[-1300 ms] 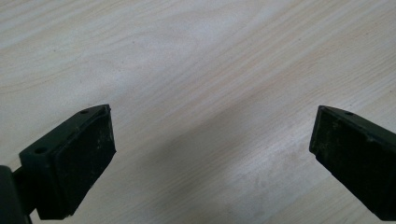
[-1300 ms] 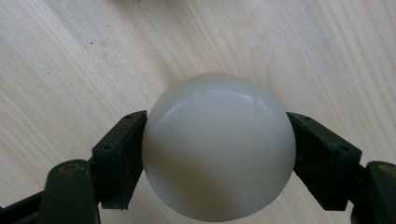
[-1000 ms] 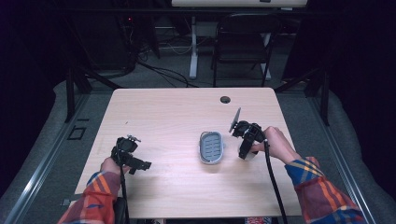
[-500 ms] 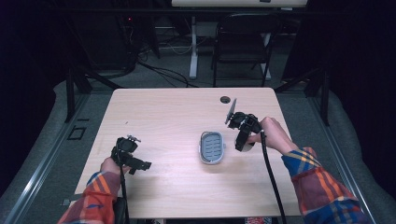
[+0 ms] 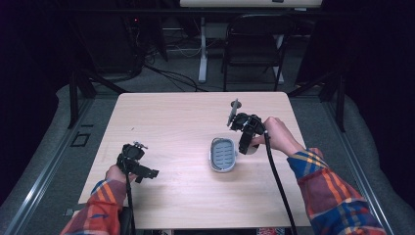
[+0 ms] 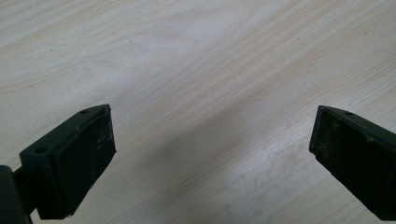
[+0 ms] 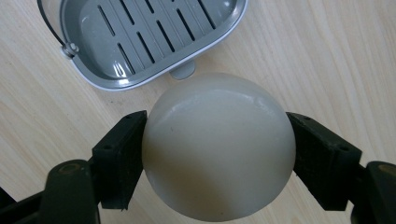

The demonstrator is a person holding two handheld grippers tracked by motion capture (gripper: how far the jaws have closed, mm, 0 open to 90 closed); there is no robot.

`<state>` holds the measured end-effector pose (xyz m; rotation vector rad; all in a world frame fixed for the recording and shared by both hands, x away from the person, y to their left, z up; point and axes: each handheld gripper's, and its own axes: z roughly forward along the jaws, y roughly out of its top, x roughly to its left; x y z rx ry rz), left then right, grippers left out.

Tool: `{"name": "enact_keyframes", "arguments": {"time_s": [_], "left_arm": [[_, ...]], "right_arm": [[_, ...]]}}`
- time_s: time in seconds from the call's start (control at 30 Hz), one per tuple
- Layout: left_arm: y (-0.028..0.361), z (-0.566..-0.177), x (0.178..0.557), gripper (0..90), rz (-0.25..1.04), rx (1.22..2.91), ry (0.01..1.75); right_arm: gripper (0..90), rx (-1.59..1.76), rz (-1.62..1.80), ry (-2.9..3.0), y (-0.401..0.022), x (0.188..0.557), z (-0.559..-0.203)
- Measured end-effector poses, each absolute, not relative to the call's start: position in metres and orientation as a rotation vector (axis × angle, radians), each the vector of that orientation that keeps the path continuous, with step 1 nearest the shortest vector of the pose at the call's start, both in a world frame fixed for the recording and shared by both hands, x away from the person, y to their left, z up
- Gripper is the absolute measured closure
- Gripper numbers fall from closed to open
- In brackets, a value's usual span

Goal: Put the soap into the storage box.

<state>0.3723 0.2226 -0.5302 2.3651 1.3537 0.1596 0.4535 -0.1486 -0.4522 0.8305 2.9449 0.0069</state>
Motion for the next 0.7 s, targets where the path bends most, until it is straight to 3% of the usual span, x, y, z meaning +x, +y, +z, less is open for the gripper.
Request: {"name": "enact_keyframes", "arguments": {"time_s": [0.7], "left_arm": [[0.222, -0.531, 0.372, 0.5, 0.160, 2.371, 1.355]], "right_arm": [[23.9, 0.730, 0.035, 2.986, -0.100, 0.462, -0.459]]}}
